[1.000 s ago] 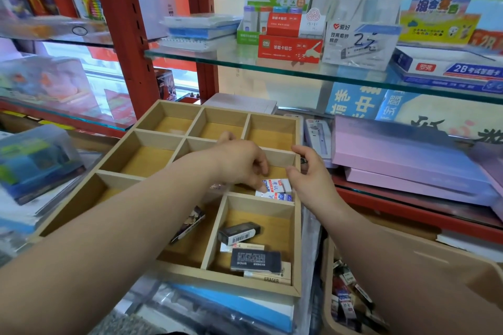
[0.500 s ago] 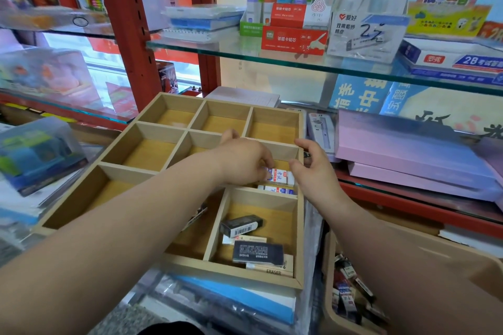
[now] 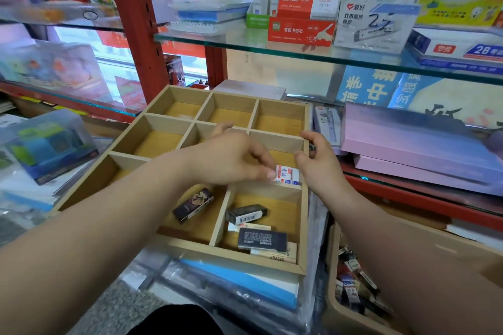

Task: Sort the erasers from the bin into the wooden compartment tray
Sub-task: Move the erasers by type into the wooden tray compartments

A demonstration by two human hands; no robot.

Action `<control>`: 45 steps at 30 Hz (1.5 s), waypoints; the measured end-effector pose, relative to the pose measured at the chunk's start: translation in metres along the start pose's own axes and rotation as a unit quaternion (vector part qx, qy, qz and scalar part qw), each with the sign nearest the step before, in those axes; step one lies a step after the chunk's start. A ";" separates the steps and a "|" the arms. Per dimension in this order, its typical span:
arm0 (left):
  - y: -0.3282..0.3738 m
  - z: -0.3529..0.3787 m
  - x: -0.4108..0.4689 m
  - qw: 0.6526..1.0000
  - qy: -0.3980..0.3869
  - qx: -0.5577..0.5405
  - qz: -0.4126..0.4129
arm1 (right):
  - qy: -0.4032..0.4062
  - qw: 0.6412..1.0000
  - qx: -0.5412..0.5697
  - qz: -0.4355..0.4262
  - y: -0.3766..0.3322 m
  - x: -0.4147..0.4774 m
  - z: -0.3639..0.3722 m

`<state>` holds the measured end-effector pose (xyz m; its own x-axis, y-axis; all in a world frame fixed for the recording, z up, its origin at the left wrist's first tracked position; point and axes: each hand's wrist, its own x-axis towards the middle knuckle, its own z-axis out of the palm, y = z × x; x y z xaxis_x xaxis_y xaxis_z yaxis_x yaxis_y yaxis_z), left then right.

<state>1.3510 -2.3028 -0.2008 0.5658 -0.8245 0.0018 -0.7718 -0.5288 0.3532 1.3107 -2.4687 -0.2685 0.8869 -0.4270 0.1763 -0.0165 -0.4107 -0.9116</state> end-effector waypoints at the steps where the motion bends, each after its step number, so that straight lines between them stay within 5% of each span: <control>1: 0.000 -0.001 -0.010 1.000 -0.006 0.022 0.008 | -0.002 1.000 -0.003 0.002 0.000 0.000 0.000; 7: 0.001 0.009 -0.053 0.993 0.007 0.121 0.000 | 0.006 0.995 -0.098 -0.022 -0.014 -0.006 -0.006; 12: 0.002 0.019 -0.055 0.992 0.014 0.124 -0.026 | 0.003 0.970 -0.191 -0.152 -0.037 -0.040 -0.023; 16: 0.006 0.024 -0.058 0.987 0.003 0.157 -0.032 | -0.144 0.939 -0.226 -0.215 -0.056 -0.073 -0.034; 19: 0.011 0.025 -0.058 0.979 -0.022 0.202 -0.025 | -0.288 0.882 -0.307 -0.212 -0.063 -0.091 -0.034; 21: 0.012 0.025 -0.057 0.979 -0.026 0.199 -0.028 | -0.306 0.864 -0.340 -0.209 -0.063 -0.095 -0.032; 27: 0.004 0.025 -0.060 0.993 0.049 0.109 -0.022 | -0.296 0.865 -0.356 -0.192 -0.061 -0.098 -0.032; 30: 0.006 0.025 -0.062 0.983 0.083 0.161 -0.005 | -0.292 0.879 -0.332 -0.181 -0.056 -0.096 -0.032; 38: 0.020 0.021 -0.051 0.977 0.004 0.211 -0.020 | -0.206 0.974 -0.058 -0.073 -0.053 -0.084 -0.038; 45: 0.022 0.024 -0.050 0.979 -0.014 0.203 -0.026 | -0.160 0.985 0.069 -0.010 -0.047 -0.078 -0.041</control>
<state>1.2989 -2.2781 -0.2157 0.6041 -0.7962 -0.0340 -0.7967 -0.6024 -0.0494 1.2235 -2.4486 -0.2241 0.9867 -0.1361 0.0892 0.0456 -0.2945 -0.9545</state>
